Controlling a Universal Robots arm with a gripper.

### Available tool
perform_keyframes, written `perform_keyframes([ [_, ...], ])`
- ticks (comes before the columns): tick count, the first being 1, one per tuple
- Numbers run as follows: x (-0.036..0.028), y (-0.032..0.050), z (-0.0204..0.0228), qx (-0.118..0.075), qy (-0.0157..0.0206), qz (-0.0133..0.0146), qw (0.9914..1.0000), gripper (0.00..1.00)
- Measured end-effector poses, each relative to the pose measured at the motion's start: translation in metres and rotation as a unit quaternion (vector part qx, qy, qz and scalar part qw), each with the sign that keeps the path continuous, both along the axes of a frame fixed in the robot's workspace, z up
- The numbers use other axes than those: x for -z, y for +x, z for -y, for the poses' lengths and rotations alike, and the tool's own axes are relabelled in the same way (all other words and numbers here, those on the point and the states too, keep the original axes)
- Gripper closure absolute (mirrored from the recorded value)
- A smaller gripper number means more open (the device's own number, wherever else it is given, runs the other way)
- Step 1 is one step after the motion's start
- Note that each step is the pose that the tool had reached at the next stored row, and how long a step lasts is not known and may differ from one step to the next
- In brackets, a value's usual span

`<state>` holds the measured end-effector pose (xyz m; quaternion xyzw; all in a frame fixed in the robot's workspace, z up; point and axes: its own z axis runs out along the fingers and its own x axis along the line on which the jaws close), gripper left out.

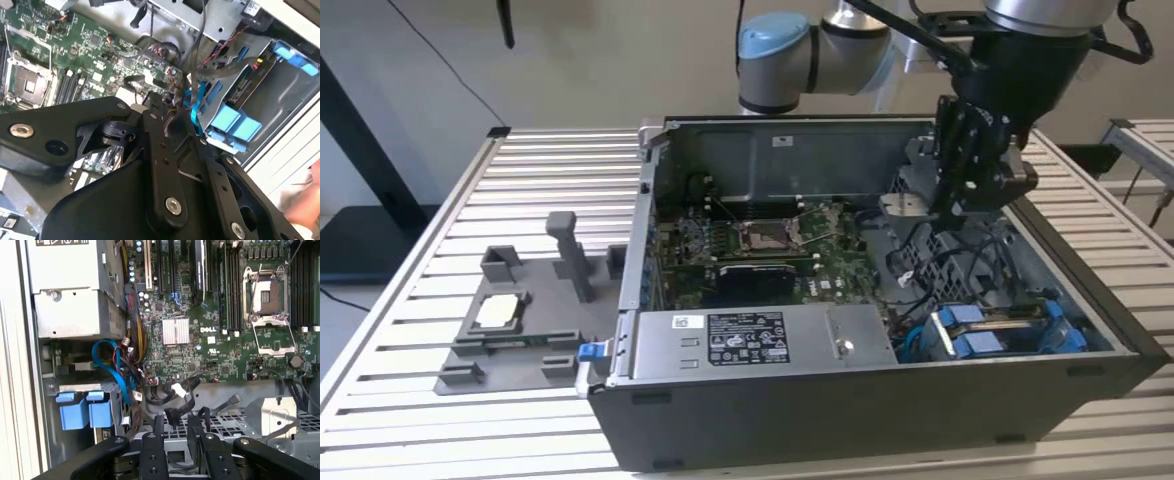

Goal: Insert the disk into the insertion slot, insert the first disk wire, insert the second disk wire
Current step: 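Insert the second disk wire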

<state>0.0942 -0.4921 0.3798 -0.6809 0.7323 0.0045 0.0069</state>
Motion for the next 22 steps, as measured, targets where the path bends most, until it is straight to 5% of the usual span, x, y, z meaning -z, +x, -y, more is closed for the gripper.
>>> perform_keyframes([
  [10, 0.0005, -0.0128, -0.0011, -0.004, -0.0002, 0.0000, 0.99999, 0.67],
  [22, 0.0017, -0.0130, -0.0011, -0.005, -0.0042, 0.0000, 0.99998, 0.67],
])
